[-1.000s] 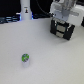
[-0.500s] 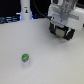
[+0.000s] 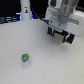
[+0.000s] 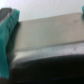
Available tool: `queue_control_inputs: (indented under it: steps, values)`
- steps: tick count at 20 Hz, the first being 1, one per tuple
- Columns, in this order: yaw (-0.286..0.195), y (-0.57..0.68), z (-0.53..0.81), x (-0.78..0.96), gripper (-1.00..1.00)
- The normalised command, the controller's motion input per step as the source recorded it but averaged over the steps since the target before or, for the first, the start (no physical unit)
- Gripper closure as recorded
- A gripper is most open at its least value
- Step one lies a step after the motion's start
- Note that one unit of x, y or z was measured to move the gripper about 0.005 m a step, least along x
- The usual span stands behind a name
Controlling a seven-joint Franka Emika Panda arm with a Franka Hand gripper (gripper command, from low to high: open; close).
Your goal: Open the kcup holder, insert the kcup into the holder, and close the kcup holder
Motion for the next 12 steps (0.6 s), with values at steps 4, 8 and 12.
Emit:
queue_control_inputs:
  steps: [4,8,12]
  values:
    - [-0.048,-0.38,0.26,0.87,1.00]
    - [-0.054,-0.39,0.24,0.86,1.00]
    - [-0.112,-0.20,0.23,0.42,-1.00]
